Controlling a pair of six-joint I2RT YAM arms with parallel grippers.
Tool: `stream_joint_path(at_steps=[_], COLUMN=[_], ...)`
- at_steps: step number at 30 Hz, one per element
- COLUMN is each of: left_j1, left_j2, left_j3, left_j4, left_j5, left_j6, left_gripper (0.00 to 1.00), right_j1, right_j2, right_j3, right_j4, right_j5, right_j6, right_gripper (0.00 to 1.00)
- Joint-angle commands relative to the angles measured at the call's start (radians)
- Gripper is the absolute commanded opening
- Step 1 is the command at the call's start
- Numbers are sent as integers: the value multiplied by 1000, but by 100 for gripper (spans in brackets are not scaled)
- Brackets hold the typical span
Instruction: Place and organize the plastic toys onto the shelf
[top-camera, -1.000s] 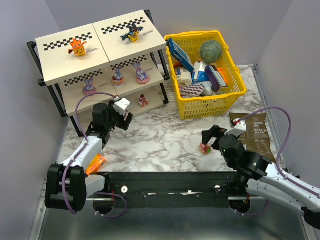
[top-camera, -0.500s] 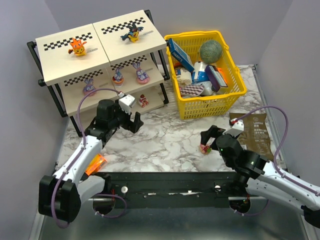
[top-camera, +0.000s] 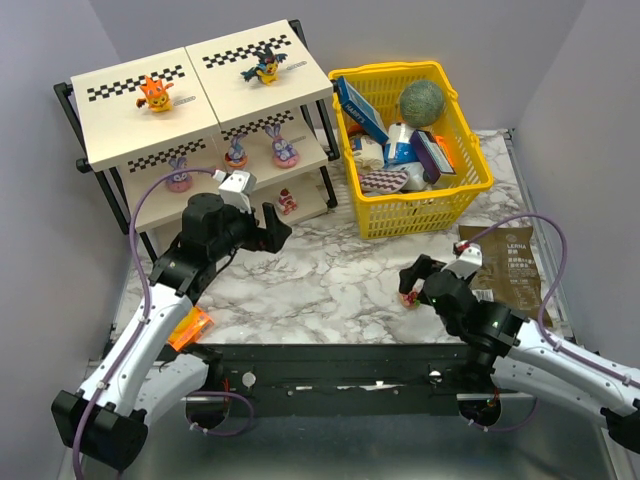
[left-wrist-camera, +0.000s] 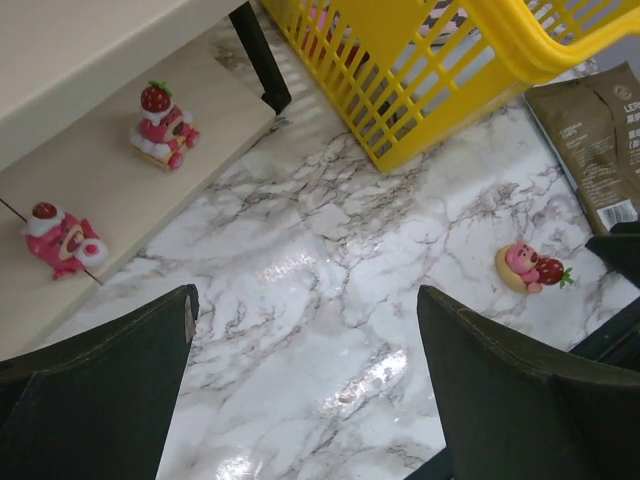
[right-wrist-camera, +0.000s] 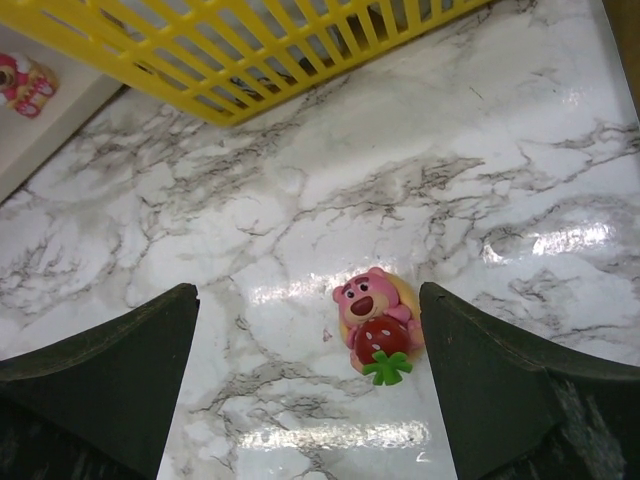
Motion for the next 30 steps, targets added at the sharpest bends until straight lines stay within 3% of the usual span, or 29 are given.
stream_joint_path(at_steps=[1, 10, 14, 16, 19, 21, 25, 30], left_j1=[0, 0, 0, 0, 0, 0, 0, 0], left_j2=[-21, -127, -163, -202, -247, -275, -362, -430], left_j3=[-36, -86, -91, -91, -93, -103, -132, -194], left_j4=[-53, -79, -111, -150, -180, -194, -208, -182], left_j5=[-2, -27, -39, -73, -116, -140, -208, -271], left_j6=[-163, -217, -211, -219, -245, -252, -274, -289], left_gripper=[99, 99, 99, 99, 99, 99, 99, 99], right_j1=[2, 2, 1, 2, 4, 19, 65, 171], right_j2=[58, 299, 382, 463, 540, 586, 717, 902], right_j3=[-38, -44, -21, -12, -13, 12, 103, 302], right_j4=[-67, -78, -46, 58, 180, 239, 283, 290], right_j5=[-8, -22, -33, -89, -166, -191, -198, -194], right_j6=[129, 287, 276, 186, 109, 65, 28, 0], right_gripper=[96, 87, 74, 62, 38, 30, 20, 18])
